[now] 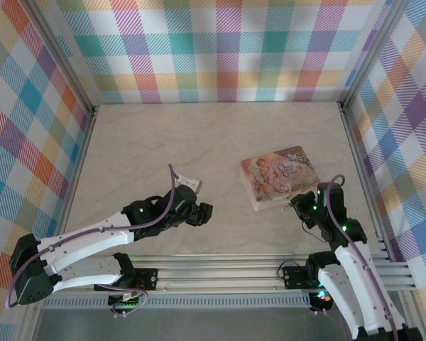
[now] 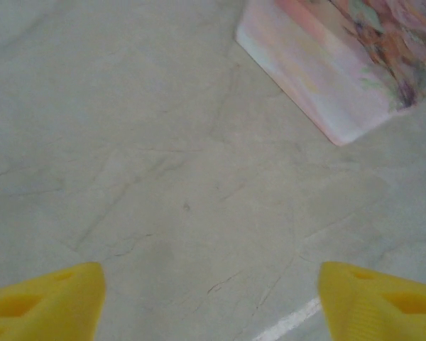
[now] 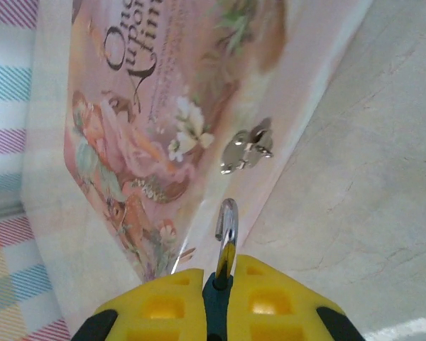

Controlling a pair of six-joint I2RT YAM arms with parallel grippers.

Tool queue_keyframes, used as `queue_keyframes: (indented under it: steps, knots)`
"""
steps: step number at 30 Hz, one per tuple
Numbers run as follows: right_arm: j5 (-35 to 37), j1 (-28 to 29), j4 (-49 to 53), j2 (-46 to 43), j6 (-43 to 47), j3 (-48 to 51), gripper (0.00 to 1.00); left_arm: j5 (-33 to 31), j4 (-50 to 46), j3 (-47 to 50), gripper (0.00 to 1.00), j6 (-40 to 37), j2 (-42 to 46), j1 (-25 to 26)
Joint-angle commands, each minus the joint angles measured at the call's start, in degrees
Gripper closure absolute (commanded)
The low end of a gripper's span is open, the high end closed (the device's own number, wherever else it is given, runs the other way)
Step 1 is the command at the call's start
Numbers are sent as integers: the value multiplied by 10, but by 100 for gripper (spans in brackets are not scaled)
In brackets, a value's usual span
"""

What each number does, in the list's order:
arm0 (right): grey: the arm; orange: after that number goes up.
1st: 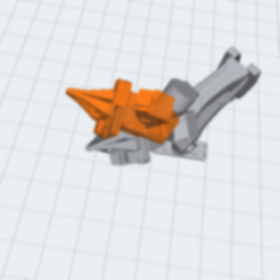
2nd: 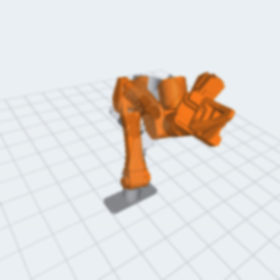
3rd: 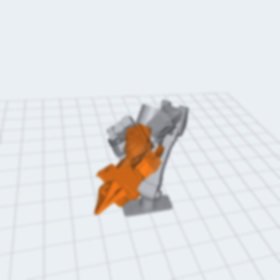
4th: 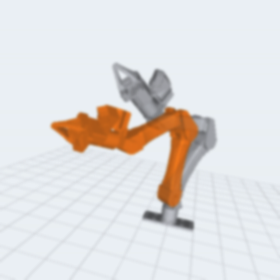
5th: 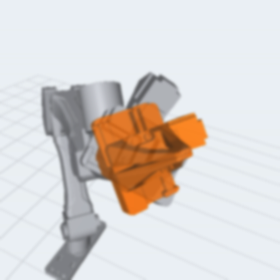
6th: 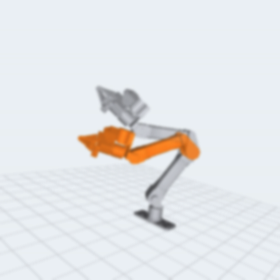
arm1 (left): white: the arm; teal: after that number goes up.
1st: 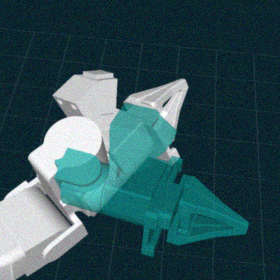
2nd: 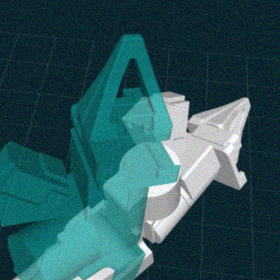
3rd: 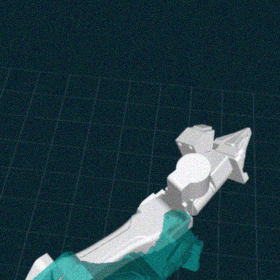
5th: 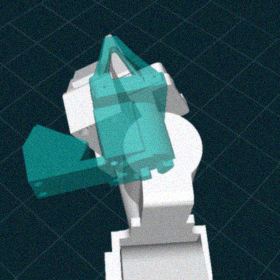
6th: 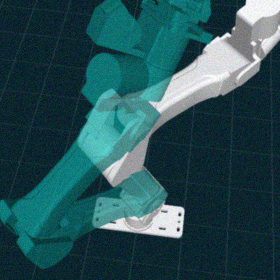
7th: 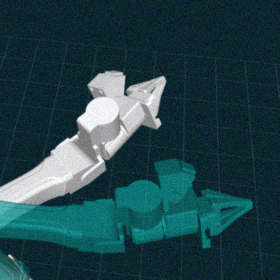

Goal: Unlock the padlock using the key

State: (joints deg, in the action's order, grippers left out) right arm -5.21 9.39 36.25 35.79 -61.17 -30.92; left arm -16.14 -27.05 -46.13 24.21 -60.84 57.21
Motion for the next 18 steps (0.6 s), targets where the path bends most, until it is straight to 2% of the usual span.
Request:
queue_keyframes:
  steps: [1, 2, 3, 6, 10, 13, 18]
  knots:
    - [-10, 32, 33, 70, 83, -73, 100, -26, -90, -47, 10, 6, -8, -20]
    - [-2, 48, 26, 93, 91, -92, 100, -30, -100, -55, 3, 8, -9, -25]
    - [13, 70, 20, 122, 101, -115, 100, -34, -112, -63, 0, 12, -10, -32]
    - [56, 156, 0, 225, 130, -197, 100, -42, -152, -88, 0, 25, -17, -55]
    - [75, 247, -21, 373, 171, -310, 100, -41, -201, -107, 0, 54, -30, -88]
    - [67, 290, -40, 483, 193, -390, 99, -38, -220, -99, 0, 77, -25, -102]
    - [19, 328, -69, 647, 213, -501, 96, -32, -236, -66, 0, 112, 3, -115]
